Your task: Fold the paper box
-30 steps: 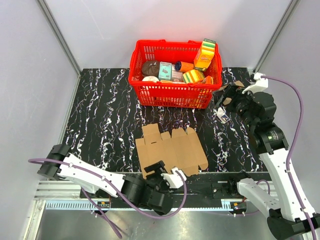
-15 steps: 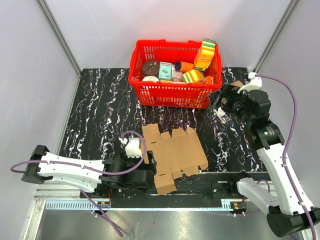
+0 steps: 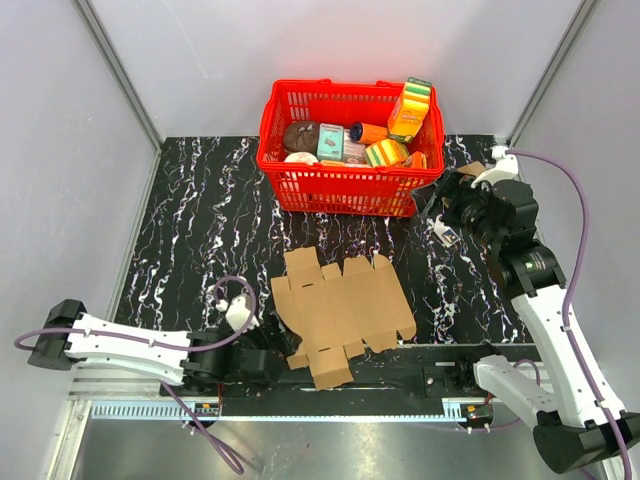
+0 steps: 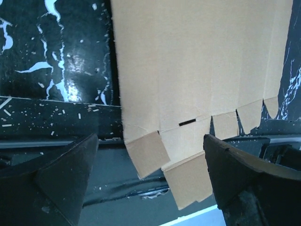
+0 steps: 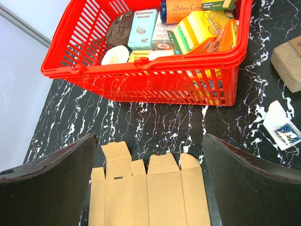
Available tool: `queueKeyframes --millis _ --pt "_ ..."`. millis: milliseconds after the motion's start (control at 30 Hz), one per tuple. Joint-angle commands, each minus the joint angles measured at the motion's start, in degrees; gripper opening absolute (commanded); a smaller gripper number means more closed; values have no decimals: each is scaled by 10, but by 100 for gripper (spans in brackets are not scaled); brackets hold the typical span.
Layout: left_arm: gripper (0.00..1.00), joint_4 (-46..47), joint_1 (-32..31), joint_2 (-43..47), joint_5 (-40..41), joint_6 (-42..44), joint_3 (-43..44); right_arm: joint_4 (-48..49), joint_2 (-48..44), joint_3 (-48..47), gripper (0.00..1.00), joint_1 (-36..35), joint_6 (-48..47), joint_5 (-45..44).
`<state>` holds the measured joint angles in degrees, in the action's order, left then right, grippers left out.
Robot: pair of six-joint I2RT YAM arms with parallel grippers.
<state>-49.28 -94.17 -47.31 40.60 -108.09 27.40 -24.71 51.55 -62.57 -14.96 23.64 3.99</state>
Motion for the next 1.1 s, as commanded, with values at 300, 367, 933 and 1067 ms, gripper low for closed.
queueKeyframes --millis 300,367,933,1067 --pt "87 190 -3 78 13 -70 -142 31 11 -4 99 -2 0 22" --pt "85 231 -3 78 16 -76 -166 30 12 -5 99 -2 0 25" --pt "55 309 -2 93 54 -79 -233 38 14 1 99 -2 5 30" --pt "49 310 -3 100 68 -57 -229 41 14 3 99 -2 9 36"
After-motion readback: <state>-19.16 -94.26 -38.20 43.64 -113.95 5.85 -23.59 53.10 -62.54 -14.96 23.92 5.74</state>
